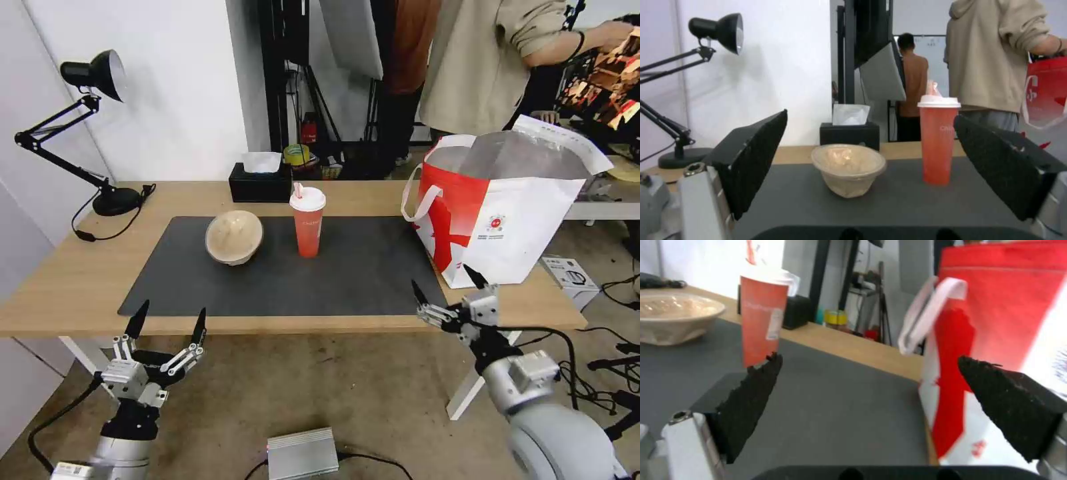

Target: Pick up the trash from the table and place it into the takeout bag.

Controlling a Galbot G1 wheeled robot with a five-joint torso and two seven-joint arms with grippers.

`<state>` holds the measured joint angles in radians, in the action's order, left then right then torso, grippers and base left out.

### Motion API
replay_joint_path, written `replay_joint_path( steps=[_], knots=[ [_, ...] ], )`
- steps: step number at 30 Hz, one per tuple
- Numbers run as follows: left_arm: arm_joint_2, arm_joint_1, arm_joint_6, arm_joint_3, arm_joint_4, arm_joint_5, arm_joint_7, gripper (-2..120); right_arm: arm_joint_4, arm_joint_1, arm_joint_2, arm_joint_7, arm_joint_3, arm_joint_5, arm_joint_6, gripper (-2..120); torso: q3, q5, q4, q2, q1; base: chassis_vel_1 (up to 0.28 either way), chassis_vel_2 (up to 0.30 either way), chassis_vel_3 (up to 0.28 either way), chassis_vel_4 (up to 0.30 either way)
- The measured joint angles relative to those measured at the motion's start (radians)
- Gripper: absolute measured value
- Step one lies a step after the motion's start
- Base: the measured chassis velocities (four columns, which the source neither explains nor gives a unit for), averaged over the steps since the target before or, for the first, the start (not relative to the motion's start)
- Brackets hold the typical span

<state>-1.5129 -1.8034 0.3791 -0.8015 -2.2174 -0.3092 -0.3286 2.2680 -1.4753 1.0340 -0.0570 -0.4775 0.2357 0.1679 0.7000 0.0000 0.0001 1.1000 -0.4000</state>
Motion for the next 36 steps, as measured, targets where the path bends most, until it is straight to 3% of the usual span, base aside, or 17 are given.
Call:
replay_joint_path(
  steps=[21,26,36],
  knots=[
    [-0.031,-0.017,0.029,0.002,0.019,0.012,0.000,100,-0.167,0.227,-0.033,0.028,0.234,0.065,0.005,100,0.000,0.0000,-0.0001,0.000,0.000,0.000,0.000,0.000,0.000],
    [-0.046,-0.026,0.036,0.002,0.028,0.020,-0.005,100,-0.279,0.397,-0.038,0.020,0.335,0.117,0.007,100,0.000,0.0000,0.0000,0.000,0.000,0.000,0.000,0.000,0.000],
    [-0.053,-0.021,0.036,-0.005,0.028,0.024,-0.005,100,-0.391,0.572,-0.016,-0.003,0.470,0.153,0.010,100,0.000,-0.0003,0.0000,0.000,0.000,0.000,0.000,0.000,0.000]
  ],
)
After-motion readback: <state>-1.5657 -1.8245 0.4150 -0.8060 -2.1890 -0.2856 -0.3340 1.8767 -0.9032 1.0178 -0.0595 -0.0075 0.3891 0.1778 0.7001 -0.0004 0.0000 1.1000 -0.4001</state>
